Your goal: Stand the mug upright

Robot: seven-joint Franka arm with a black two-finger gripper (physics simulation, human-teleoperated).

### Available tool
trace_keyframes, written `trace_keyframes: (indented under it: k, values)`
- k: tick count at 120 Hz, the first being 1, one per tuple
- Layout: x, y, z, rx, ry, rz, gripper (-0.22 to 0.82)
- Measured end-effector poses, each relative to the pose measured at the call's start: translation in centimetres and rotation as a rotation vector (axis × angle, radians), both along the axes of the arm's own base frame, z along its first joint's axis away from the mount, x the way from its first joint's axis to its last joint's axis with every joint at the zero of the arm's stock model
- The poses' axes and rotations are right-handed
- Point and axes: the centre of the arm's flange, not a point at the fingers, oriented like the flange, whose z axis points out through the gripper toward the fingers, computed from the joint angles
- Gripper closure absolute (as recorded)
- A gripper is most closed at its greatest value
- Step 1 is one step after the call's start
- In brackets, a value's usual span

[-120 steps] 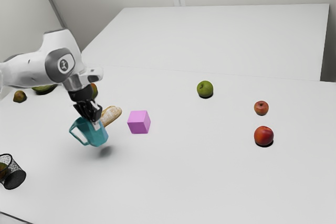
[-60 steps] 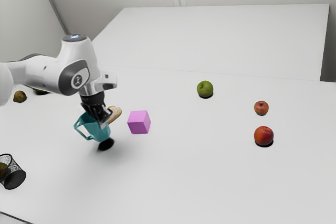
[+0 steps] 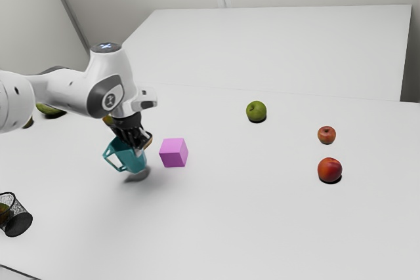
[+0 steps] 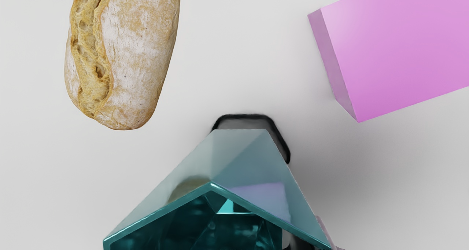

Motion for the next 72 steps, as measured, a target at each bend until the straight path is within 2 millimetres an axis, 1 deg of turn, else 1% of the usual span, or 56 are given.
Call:
trace_keyframes:
  k: [38,56,72]
  values:
    - [1.9,-0.6,-0.7,0.008,-0.007,0.024,0.78]
    - [2.3,-0.8,-0.7,0.010,-0.012,0.030,0.78]
    - [2.8,-0.7,-1.1,0.012,-0.010,0.039,0.78]
